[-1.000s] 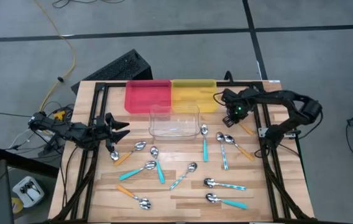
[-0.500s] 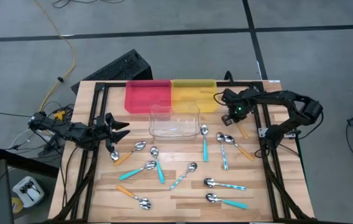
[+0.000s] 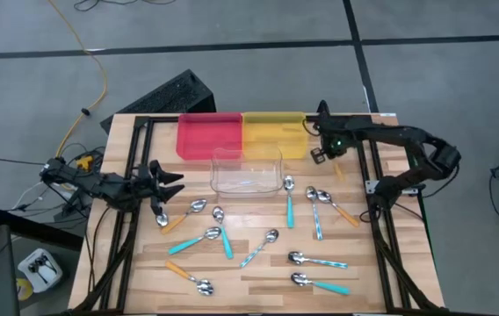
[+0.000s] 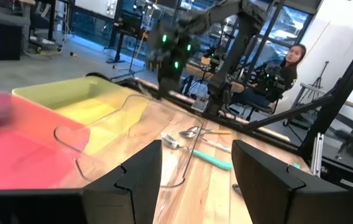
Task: Sort silverware by color (type)
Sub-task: Put the yellow spoon into the yellow bin, then put the light green spoon into the red bin
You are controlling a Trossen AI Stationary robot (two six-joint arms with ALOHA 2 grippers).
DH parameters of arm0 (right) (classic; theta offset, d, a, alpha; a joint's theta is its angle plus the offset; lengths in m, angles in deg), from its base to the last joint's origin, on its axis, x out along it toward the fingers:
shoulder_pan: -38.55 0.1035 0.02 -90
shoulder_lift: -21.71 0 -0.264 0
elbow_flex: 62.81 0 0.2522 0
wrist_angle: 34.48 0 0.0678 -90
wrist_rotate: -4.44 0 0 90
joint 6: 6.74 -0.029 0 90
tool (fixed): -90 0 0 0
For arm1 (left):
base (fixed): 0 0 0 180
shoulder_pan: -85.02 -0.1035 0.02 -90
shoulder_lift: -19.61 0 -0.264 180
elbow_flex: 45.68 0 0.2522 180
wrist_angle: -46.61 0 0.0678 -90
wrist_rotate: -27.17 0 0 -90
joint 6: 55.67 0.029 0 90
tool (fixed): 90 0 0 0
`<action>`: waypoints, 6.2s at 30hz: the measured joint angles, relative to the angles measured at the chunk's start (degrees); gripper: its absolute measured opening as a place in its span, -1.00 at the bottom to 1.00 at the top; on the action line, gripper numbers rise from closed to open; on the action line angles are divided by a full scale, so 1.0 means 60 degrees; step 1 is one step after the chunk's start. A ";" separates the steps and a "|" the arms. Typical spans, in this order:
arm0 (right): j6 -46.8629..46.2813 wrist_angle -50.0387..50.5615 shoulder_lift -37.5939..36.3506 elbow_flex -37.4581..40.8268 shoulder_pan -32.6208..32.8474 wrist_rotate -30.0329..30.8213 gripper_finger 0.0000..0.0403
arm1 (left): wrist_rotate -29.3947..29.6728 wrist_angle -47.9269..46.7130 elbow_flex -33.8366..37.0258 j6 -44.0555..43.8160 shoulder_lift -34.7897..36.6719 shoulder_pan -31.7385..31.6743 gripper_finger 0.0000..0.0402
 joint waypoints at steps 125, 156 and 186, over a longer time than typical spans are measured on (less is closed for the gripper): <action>0.7413 -0.1035 0.7127 -0.8464 0.0379 -0.3666 -0.44 | 0.0514 -0.0527 0.0000 0.0001 0.0000 -0.0004 -0.10; 0.7803 0.6960 0.6013 -1.4416 0.1333 -0.4187 -0.44 | 0.0084 -0.0516 0.0000 0.0081 -0.0003 -0.0004 -0.10; 0.4414 0.6663 0.1735 -1.1452 0.6966 -0.1762 -0.44 | -0.2837 -0.1947 -0.1728 -0.2173 -0.4531 0.0000 -0.10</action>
